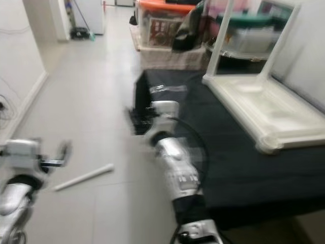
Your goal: Building children table
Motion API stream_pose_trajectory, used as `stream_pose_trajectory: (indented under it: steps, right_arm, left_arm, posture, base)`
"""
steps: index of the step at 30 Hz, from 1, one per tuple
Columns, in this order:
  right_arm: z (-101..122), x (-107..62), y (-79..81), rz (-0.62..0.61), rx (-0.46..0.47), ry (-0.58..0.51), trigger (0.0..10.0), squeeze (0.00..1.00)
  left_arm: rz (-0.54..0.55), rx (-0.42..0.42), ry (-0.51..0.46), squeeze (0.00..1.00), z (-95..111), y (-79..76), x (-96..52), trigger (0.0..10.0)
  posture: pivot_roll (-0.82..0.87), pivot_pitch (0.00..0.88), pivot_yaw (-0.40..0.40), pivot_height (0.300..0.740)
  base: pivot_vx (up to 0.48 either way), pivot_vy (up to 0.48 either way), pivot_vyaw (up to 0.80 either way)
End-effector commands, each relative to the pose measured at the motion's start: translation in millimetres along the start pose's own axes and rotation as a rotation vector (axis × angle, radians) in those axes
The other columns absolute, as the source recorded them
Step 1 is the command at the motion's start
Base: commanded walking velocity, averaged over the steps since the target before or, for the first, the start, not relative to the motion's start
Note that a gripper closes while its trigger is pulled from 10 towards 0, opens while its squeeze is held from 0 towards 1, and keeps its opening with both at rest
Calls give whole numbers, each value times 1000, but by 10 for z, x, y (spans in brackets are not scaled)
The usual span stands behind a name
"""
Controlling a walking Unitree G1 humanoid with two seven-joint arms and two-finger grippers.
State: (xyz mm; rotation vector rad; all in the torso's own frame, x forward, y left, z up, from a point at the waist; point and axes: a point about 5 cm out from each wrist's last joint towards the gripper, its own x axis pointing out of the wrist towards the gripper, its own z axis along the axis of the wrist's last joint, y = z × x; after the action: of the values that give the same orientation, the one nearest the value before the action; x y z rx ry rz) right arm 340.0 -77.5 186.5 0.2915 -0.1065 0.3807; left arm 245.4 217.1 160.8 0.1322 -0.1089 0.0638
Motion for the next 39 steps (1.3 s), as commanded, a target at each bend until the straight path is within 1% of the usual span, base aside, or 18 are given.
stream_pose_trajectory:
  steps: [1, 5, 7, 13, 21, 25, 35, 39]
  right_arm:
    - [22, -15, -36, -24, -2, -9, 10000, 0]
    - [29, -44, -91, -49, -19, -12, 10000, 0]
    - [30, -87, -140, -74, -44, -16, 10000, 0]
    - [33, -150, -171, -98, -66, -25, 10000, 0]
    - [51, -156, -172, -101, -72, -36, 10000, 0]
    - [86, -142, -169, -104, -72, -51, 10000, 0]
    - [93, -160, -190, -122, -69, -59, 10000, 0]
    - [96, -166, -203, -128, -69, -63, 10000, 0]
  left_arm:
    - [10, 15, 8, 0, -24, 27, -8, 10000]
    - [10, 11, 14, 0, -31, 24, -11, 10000]
    - [5, 14, 18, 0, -38, 15, -13, 10000]
    - [6, 13, 23, 0, -46, 9, -17, 10000]
    - [8, 14, 25, 0, -54, 15, -27, 10000]
    - [20, 11, 36, 0, -72, 52, -37, 10000]
    - [12, 15, 49, 0, -100, 42, -34, 10000]
    - [5, 16, 54, 0, -102, 39, -22, 10000]
  posture:
    - [86, 0, -96, 740]
    - [78, 0, -92, 740]
    - [74, 0, -91, 740]
    - [65, 0, -89, 740]
    - [66, 0, -90, 740]
    - [67, 0, -93, 740]
    - [63, 0, -87, 740]
    - [62, 0, -84, 740]
  base:
    - [0, 0, -788]
    - [0, 0, -788]
    - [0, 0, -788]
    - [0, 0, -788]
    - [0, 0, -788]
    - [0, 0, -788]
    - [0, 0, -788]
    - [0, 394, -788]
